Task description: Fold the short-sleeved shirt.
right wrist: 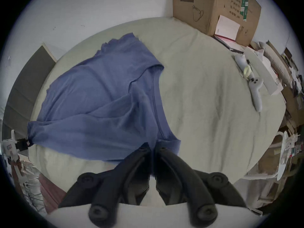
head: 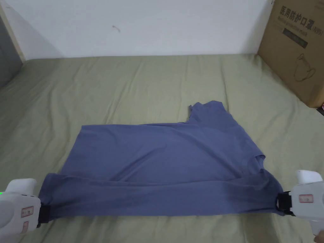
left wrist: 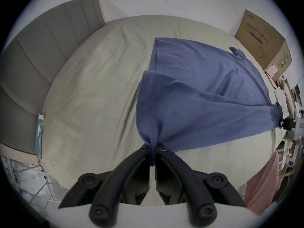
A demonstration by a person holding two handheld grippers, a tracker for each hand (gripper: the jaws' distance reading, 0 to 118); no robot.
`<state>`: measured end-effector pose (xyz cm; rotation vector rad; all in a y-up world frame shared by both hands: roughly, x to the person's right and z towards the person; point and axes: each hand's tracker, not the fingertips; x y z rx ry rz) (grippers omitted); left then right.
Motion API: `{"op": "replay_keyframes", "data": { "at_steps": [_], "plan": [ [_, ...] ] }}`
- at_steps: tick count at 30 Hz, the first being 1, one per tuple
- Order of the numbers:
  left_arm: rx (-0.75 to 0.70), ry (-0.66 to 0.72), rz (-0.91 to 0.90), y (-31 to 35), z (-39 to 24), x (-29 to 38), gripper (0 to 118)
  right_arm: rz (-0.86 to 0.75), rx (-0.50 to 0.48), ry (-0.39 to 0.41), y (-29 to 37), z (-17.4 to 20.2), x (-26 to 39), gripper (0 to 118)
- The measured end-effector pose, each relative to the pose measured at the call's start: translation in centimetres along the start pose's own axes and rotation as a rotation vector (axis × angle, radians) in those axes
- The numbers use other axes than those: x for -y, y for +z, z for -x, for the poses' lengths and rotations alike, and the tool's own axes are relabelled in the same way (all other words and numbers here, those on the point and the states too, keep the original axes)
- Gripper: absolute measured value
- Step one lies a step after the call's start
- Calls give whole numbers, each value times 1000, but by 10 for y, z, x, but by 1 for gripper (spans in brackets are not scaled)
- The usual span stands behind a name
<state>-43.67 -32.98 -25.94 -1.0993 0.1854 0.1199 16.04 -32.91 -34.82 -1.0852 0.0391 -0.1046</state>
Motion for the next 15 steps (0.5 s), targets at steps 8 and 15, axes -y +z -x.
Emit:
{"op": "replay_keyframes", "data": {
  "at_steps": [8, 15],
  "plan": [
    [30, -21, 76, 19, 6, 59, 4, 41, 28, -9, 25, -26, 40, 5],
    [6, -6, 114, 1, 0, 74, 75, 79, 56, -52, 3, -26, 65, 72]
  ]
}}
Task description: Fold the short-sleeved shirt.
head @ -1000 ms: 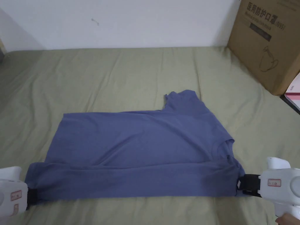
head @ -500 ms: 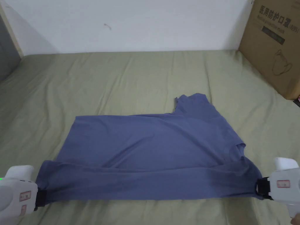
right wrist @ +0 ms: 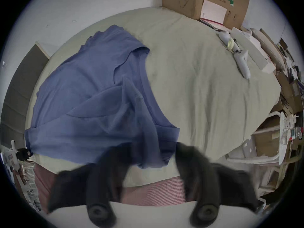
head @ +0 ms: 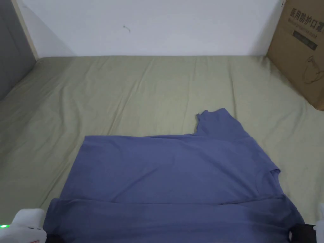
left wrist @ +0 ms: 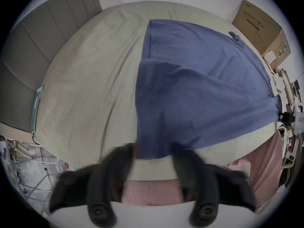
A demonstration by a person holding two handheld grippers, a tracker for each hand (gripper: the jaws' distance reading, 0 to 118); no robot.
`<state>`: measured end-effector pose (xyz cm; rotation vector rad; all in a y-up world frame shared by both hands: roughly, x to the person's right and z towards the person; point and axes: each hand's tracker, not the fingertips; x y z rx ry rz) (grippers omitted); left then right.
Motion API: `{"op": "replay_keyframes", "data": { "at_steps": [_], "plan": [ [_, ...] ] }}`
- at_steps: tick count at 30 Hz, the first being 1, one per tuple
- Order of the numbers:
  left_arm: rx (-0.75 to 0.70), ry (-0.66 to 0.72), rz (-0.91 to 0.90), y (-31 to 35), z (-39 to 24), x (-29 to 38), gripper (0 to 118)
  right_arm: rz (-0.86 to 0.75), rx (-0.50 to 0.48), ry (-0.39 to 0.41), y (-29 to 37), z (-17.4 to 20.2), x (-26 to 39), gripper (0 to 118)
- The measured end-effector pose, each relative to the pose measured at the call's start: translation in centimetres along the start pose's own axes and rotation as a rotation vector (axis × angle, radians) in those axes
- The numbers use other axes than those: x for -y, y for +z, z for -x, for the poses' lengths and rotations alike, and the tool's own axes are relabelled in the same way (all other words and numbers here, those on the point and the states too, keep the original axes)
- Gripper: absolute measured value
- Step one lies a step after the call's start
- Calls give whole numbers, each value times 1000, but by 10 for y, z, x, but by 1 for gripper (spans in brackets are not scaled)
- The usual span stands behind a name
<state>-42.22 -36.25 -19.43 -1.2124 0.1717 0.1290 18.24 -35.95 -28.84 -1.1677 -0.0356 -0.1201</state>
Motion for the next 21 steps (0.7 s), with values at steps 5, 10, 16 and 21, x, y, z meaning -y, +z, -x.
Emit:
{"op": "replay_keyframes", "data": {
  "at_steps": [5, 10, 16, 21],
  "plan": [
    [27, 50, -161, 37, -2, -27, 91, -126, -40, 33, 39, 10, -28, 70],
    [59, 56, -236, 38, -16, -57, 1, -242, -42, 79, 56, 36, -57, 0],
    [38, 55, -211, 21, -44, -79, 0, -200, -84, 49, 15, 58, -81, 0],
    [33, 28, -221, 13, -61, -98, 0, -203, -102, 77, -10, 80, -132, 0]
  ]
}}
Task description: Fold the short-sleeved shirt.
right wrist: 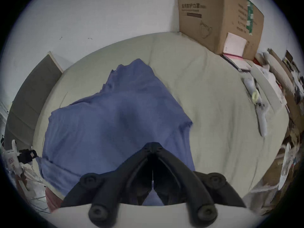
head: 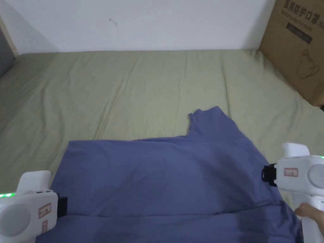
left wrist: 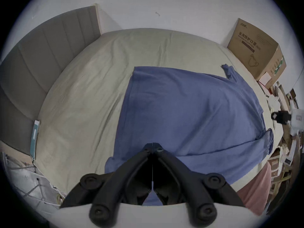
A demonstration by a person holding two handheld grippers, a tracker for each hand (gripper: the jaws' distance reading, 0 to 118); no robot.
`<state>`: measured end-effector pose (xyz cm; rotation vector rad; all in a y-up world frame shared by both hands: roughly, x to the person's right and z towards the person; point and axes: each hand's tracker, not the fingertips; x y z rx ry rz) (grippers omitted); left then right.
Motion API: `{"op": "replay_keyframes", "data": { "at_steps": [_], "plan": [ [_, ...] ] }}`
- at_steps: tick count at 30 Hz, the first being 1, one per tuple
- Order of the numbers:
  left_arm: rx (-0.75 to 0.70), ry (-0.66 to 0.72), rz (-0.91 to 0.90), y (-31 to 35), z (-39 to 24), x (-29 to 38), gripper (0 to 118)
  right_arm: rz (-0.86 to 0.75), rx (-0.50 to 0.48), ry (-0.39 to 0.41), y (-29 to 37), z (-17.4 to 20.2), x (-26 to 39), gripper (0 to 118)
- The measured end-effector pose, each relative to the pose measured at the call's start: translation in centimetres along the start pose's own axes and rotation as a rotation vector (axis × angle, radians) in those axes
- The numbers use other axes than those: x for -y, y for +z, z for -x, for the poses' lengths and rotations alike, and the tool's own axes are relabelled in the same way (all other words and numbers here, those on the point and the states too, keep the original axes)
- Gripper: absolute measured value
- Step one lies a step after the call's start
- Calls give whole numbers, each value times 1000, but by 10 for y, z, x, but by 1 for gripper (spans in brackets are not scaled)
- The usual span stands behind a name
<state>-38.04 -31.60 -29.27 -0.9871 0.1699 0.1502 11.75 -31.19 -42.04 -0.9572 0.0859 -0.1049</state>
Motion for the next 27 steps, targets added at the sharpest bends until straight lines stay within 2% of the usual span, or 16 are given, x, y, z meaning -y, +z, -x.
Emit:
{"op": "replay_keyframes", "data": {
  "at_steps": [2, 3, 4, 5, 6, 11, 13, 16, 17, 19, 20, 22, 25, 27],
  "plan": [
    [17, 3, 12, -11, 3, -7, 0, -8, 0, 14, -20, 6, -30, 2],
    [21, 8, 15, -15, 3, -10, 0, 3, 3, 22, -33, 7, -47, 15],
    [21, 7, 19, -18, 3, -12, 0, 2, 4, 26, -44, 7, -65, 50],
    [15, 6, 28, -21, 2, -15, 0, -1, 1, 34, -58, 7, -80, 78],
    [4, -1, 28, -27, 6, -16, 0, 10, -3, 47, -75, 6, -98, 88],
    [-21, -18, 56, -35, 5, -24, 0, 62, 15, 47, -134, -2, -153, 88],
    [-33, -10, 66, -40, 7, -26, 0, 105, 51, 71, -152, -4, -158, 88],
    [-41, -9, 81, -50, 8, -21, 0, 147, 44, 117, -174, -5, -153, 88],
    [-43, -9, 91, -54, 10, -21, 0, 162, 43, 122, -180, -7, -150, 84],
    [-55, -3, 114, -57, 9, -20, 0, 227, 48, 105, -192, -11, -144, 57],
    [-50, -1, 112, -57, 10, -19, 0, 211, 44, 95, -191, -10, -143, 48],
    [-47, 5, 118, -61, 14, -22, 0, 163, 12, 86, -179, -9, -143, 0],
    [-49, 2, 120, -63, 15, -22, 0, 168, -27, 68, -176, -11, -146, 0],
    [-51, 0, 117, -63, 16, -25, 0, 158, -8, 74, -174, -10, -146, 0]
  ]
}}
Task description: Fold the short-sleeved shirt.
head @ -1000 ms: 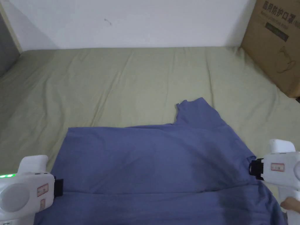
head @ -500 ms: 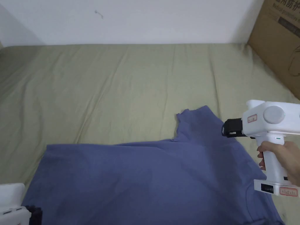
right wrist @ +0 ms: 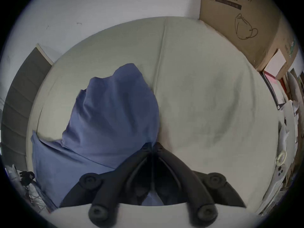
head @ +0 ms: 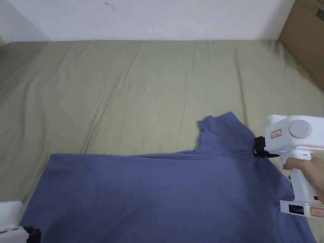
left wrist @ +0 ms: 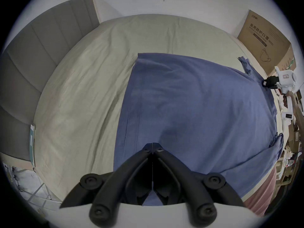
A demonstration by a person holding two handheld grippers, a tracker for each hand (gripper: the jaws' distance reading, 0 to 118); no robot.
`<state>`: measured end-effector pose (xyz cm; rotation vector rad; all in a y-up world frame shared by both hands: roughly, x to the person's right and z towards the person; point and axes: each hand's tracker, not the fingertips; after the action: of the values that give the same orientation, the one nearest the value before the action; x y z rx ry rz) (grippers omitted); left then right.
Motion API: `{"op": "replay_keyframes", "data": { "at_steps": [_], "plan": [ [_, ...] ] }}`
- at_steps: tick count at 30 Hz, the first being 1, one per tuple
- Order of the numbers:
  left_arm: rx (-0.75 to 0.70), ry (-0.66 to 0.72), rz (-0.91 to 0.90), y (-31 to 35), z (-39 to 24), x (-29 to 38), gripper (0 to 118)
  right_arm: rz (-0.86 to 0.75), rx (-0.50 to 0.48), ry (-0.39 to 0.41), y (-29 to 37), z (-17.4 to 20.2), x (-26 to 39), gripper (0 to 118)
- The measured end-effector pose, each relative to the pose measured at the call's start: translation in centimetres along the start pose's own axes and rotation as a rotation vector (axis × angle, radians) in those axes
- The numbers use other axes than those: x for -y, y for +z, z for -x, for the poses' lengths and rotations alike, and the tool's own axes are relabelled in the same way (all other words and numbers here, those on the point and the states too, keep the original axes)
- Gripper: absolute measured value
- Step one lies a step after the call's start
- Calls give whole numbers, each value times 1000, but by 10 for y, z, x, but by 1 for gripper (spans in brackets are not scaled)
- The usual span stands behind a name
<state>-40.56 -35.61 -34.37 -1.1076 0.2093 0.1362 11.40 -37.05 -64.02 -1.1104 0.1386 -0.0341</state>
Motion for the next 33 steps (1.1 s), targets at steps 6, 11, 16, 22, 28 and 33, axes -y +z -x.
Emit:
{"op": "replay_keyframes", "data": {
  "at_steps": [6, 11, 16, 22, 28, 33],
  "plan": [
    [18, -4, -50, -3, -2, -37, 0, -14, 7, 34, 8, 6, -4, 0],
    [47, 29, -87, -30, -4, -102, 68, -16, 10, 41, 10, 9, -4, 0],
    [65, 103, -103, -69, 5, -164, 107, -18, 18, 53, 10, 12, -2, 0],
    [16, 110, 20, -120, 4, -186, 15, -21, 26, 60, 11, 15, -3, 0],
    [4, 65, -18, -94, -1, -175, 3, -40, 21, 71, 36, 16, -5, 0],
    [13, 25, -90, -41, -1, -164, 3, -98, -6, 59, 84, 13, 4, 0]
  ]
}}
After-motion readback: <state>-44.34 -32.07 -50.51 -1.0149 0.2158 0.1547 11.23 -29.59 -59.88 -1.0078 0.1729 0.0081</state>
